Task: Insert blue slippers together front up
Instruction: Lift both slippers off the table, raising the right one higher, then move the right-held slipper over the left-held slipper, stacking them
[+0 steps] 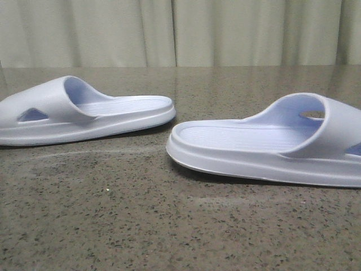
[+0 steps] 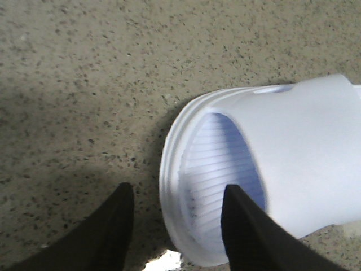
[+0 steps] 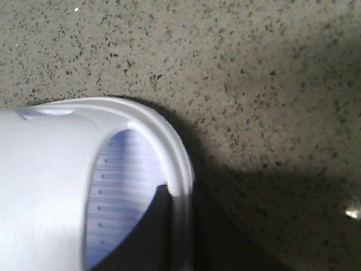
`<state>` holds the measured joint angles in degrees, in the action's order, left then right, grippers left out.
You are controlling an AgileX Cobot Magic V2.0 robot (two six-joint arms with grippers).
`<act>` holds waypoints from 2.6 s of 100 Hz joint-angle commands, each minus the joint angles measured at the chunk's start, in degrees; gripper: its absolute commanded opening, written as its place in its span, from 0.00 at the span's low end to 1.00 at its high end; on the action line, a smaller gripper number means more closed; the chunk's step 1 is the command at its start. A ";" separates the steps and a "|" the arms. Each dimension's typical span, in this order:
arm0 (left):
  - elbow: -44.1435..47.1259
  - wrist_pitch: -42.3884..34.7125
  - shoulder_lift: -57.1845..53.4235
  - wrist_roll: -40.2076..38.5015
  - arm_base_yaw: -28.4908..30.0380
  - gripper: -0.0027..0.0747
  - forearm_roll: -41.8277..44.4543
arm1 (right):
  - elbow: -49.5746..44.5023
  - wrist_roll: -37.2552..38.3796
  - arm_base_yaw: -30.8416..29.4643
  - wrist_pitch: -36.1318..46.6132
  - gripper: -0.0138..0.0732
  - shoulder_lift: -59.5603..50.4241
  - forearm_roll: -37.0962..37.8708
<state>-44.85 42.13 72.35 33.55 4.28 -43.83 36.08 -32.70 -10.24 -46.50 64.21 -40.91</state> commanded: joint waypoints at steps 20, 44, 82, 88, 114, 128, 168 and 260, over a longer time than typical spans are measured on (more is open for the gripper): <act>-2.13 1.18 3.93 4.73 0.55 0.44 -6.28 | 1.68 -1.28 -0.14 0.89 0.04 -0.39 -1.38; -2.13 1.06 6.08 8.59 0.55 0.43 -10.06 | 1.68 -1.56 -0.14 0.89 0.04 -0.39 -1.48; -2.13 1.38 6.39 11.65 0.55 0.05 -12.77 | 1.68 -1.68 -0.14 1.25 0.04 -0.39 -1.48; -2.13 1.38 6.39 11.65 0.55 0.05 -12.77 | 1.68 -1.68 -0.14 1.84 0.04 -0.39 -1.48; -2.13 1.50 4.76 11.65 0.55 0.05 -13.00 | 6.79 -1.68 -0.14 2.69 0.04 -2.16 -3.46; -2.13 1.64 2.51 11.65 0.55 0.05 -12.98 | 11.07 -1.68 -0.14 2.69 0.04 -3.71 -4.66; -2.13 5.08 1.49 11.96 0.55 0.05 -14.21 | 16.17 -1.68 -0.14 2.78 0.04 -6.84 -9.59; -4.54 18.22 1.49 20.16 4.91 0.05 -29.36 | 16.17 -12.79 -0.14 -1.74 0.04 1.02 -23.66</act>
<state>-47.48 58.58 75.51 53.59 9.10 -68.65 50.19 -43.42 -10.24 -48.67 65.22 -59.23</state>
